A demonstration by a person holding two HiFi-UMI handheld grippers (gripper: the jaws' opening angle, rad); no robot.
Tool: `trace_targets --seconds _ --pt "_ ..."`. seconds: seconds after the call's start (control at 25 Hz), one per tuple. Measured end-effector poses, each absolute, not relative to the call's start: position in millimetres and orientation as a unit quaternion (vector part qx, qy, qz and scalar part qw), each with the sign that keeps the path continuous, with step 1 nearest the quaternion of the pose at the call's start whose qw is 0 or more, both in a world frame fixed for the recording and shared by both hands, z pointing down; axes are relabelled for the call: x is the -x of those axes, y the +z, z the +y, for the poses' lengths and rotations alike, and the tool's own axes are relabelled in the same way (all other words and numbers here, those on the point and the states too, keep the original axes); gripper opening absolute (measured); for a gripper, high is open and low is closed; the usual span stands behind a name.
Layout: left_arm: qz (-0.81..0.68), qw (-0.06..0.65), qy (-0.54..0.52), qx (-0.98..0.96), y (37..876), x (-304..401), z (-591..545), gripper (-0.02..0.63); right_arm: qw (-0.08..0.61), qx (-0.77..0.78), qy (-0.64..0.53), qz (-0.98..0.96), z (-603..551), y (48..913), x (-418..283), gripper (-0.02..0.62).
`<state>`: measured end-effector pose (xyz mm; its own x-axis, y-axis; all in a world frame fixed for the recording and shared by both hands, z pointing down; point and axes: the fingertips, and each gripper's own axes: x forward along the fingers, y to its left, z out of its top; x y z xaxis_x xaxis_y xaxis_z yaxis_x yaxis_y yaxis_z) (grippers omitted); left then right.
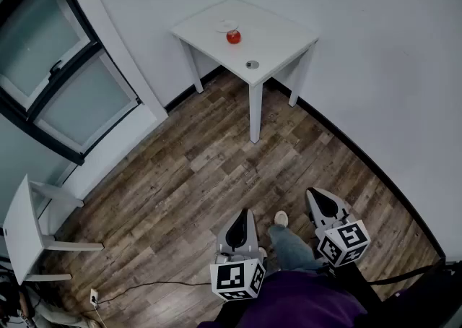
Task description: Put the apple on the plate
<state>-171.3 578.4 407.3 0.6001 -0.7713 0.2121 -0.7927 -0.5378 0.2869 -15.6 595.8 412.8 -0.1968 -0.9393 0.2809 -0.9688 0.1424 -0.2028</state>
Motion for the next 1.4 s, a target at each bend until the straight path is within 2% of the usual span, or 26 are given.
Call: trace_targets --seconds 0.68,1.0,1.4 --pt "-0.480 0.156 0.023 -0.863 391.1 87.1 429.8 0.008 0.049 -0.616 0.151 -0.771 431.3 401.5 -91.3 0.009" --pt "-0.497 0.145 0.034 -0.855 397.9 53.8 389.2 0.008 0.059 -0.583 0.153 -0.795 381.0 409.6 -106.4 0.009" --pt "-0.503 0.154 0.044 -0.849 414.7 46.0 333.5 0.008 0.050 -0.586 0.160 -0.793 324.5 420.0 -114.0 0.009"
